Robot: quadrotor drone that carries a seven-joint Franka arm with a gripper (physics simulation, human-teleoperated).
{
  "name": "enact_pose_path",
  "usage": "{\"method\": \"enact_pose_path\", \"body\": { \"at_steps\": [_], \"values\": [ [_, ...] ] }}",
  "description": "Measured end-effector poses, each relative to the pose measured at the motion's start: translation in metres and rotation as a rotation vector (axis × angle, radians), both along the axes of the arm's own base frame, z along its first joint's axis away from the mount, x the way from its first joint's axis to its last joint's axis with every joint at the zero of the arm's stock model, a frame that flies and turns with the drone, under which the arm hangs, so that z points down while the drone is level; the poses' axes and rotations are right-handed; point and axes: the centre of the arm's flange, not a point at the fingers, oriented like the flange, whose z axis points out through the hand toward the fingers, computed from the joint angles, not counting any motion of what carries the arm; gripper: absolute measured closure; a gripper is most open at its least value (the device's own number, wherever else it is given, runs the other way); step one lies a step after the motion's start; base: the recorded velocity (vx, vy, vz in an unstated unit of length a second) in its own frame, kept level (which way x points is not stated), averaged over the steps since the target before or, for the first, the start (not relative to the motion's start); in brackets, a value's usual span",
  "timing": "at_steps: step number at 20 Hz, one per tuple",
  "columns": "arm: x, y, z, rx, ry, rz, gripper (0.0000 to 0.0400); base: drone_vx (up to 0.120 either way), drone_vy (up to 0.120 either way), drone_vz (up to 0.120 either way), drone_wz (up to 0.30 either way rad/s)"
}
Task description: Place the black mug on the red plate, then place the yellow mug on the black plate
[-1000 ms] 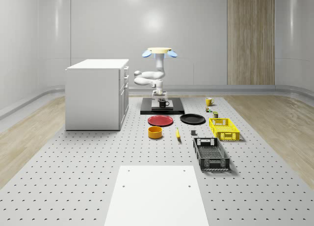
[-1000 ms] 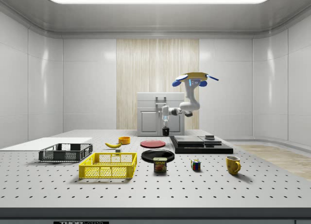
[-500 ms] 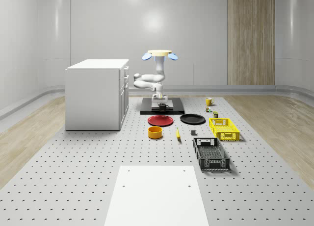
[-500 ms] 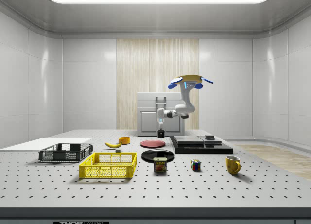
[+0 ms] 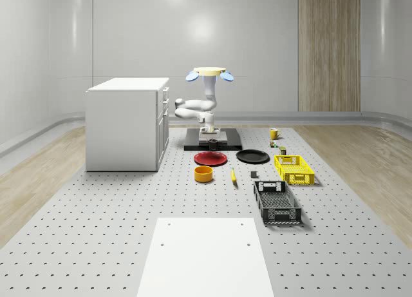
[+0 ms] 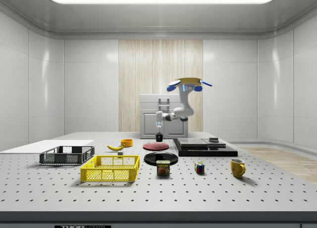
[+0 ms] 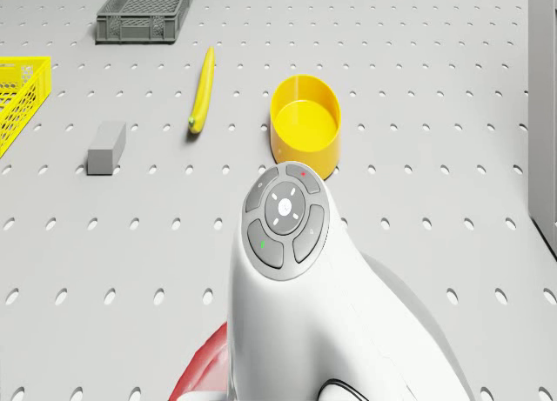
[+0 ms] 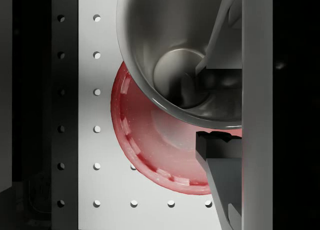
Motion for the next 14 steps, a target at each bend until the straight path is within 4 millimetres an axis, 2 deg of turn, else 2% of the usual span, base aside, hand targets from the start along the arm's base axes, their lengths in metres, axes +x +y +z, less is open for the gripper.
{"method": "enact_pose_path", "body": {
  "at_steps": [5, 14],
  "values": [
    [0.000, 0.000, 0.000, 0.000, 0.000, 0.000, 0.0290, 0.104, 0.000, 0.000, 0.000],
    [0.000, 0.024, 0.003, 0.000, 0.000, 0.000, 0.0290, 0.000, 0.000, 0.000, 0.000]
  ]
}}
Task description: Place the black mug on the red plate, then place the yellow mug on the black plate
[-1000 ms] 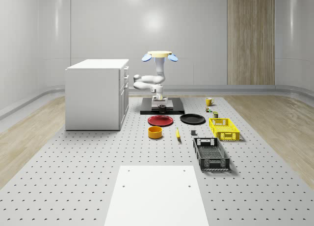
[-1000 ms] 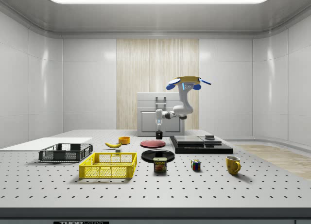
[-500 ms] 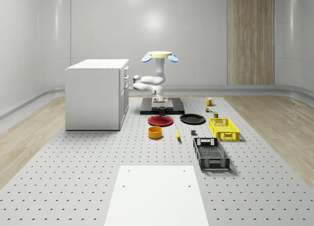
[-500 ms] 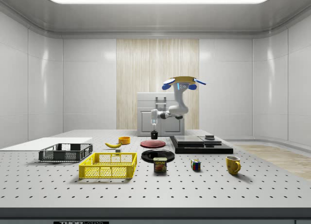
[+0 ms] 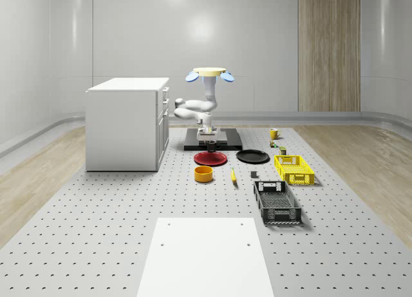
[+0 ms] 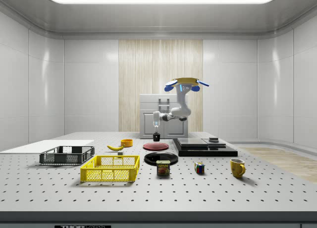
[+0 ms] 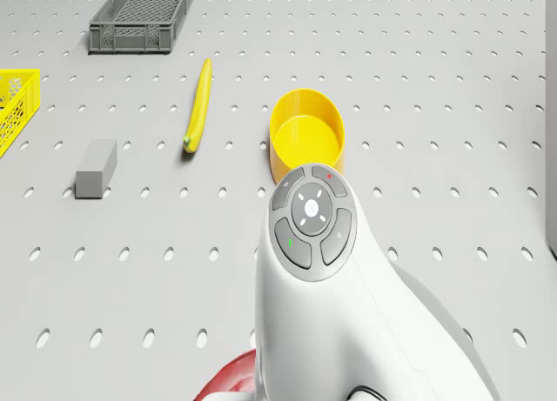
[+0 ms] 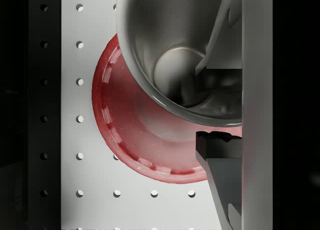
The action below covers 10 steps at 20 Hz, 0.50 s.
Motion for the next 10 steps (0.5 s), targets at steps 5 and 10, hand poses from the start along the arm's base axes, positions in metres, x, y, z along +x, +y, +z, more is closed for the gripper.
{"method": "enact_pose_path", "body": {
  "at_steps": [5, 10],
  "values": [
    [0.000, 0.007, 0.017, 0.000, 0.000, 0.000, 0.0290, 0.000, 0.000, 0.000, 0.000],
    [0.000, 0.010, 0.036, 0.000, 0.000, 0.000, 0.0290, 0.000, 0.000, 0.000, 0.000]
  ]
}}
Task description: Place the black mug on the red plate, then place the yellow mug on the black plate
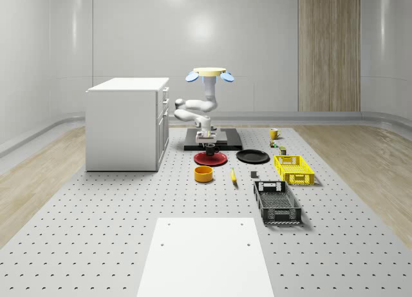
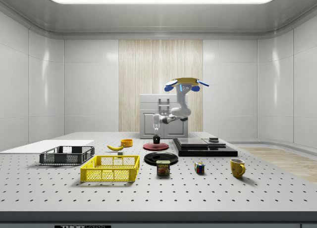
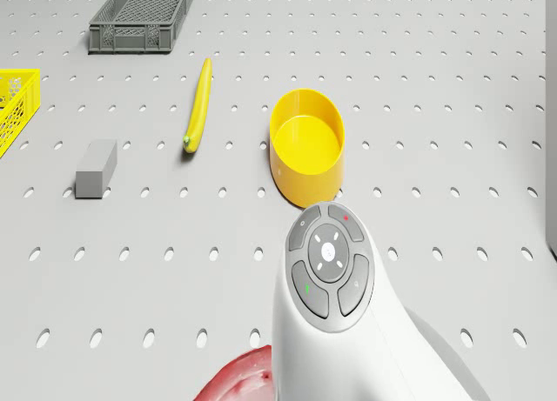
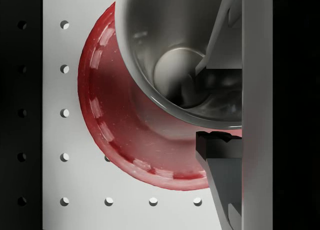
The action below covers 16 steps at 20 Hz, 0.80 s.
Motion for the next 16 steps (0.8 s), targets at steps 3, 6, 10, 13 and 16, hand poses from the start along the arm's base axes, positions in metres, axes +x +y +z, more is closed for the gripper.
{"method": "enact_pose_path", "body": {
  "at_steps": [3, 6, 10, 13, 16],
  "values": [
    [0.000, 0.001, 0.010, 0.000, 0.000, 0.000, 0.0290, 0.000, 0.000, 0.000, 0.000],
    [0.000, 0.001, 0.016, 0.000, 0.000, 0.000, 0.0246, 0.000, 0.000, 0.000, 0.000],
    [0.000, 0.002, 0.016, 0.000, 0.000, 0.000, 0.0090, 0.000, 0.000, 0.000, 0.000],
    [0.000, 0.002, 0.007, 0.000, 0.000, 0.000, 0.0043, 0.000, 0.000, 0.013, 0.000],
    [0.000, 0.002, -0.002, 0.000, 0.000, 0.000, 0.0020, 0.000, 0.000, 0.120, 0.000]
  ]
}}
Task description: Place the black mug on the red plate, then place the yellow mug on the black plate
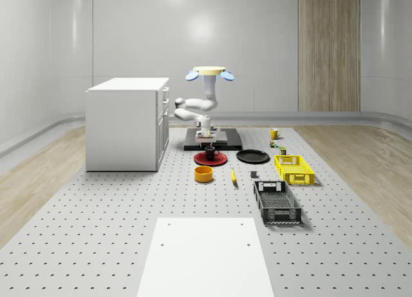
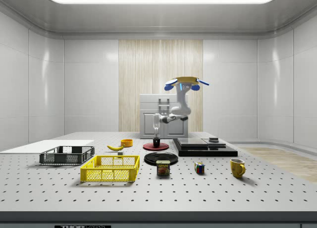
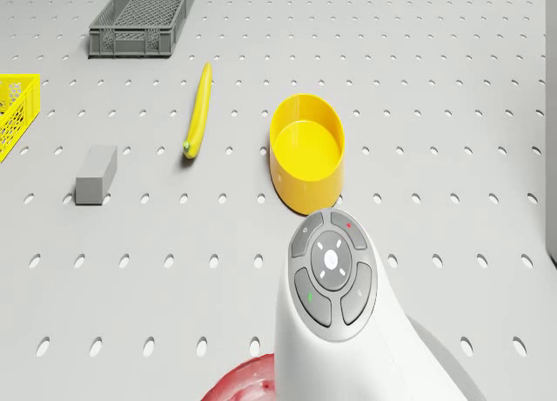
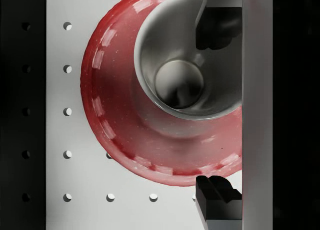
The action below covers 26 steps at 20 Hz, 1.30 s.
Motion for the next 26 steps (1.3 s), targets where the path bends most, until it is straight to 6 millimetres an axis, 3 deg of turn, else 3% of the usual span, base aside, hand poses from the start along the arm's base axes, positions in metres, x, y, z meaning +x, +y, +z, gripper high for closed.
{"method": "enact_pose_path", "body": {
  "at_steps": [10, 13, 26],
  "values": [
    [0.0000, 0.0000, -0.0102, 0.000, 0.000, 0.000, 0.0002, -0.104, 0.112, 0.016, 0.000],
    [0.0000, 0.0000, -0.0108, 0.000, 0.000, 0.000, 0.0001, -0.093, 0.013, 0.000, 0.000],
    [0.0000, 0.0000, -0.0114, 0.000, 0.000, 0.000, 0.0000, -0.120, 0.120, 0.000, 0.000]
  ]
}}
